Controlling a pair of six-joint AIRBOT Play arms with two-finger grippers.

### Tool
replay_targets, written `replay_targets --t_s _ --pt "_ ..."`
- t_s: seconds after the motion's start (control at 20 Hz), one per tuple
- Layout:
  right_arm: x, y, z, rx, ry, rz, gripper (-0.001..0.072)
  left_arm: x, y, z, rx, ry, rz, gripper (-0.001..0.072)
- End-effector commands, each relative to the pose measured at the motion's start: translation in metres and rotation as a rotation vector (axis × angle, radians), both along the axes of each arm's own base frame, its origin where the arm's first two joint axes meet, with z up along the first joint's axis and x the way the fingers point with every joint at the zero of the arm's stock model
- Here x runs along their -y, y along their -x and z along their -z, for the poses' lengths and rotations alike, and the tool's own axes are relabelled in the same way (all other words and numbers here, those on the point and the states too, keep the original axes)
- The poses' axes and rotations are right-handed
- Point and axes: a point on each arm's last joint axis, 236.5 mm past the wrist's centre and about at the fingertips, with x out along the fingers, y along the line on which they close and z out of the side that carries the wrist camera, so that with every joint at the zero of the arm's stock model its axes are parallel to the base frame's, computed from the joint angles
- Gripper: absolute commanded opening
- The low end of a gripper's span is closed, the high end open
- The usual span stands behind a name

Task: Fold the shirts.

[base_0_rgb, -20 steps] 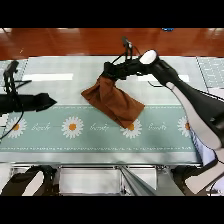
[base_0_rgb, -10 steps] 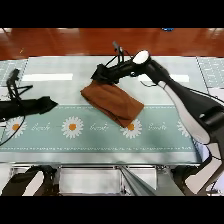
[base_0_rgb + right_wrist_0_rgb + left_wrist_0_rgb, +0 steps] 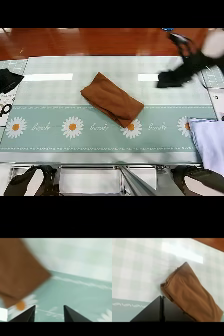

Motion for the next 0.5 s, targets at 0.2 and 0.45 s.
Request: replay_targets --t_s 0.2,0.45 --pt "-0.001 0.083 0.133 0.049 -0.426 0.539 0.0416 0.071 0.058 0.078 -0.212 0.127 0.188 0.0015" --pt "-0.056 0.071 0.166 -0.124 -0.659 0.521 0.0416 0.096 0.061 0.105 -0.257 0.144 0.237 0.0015"
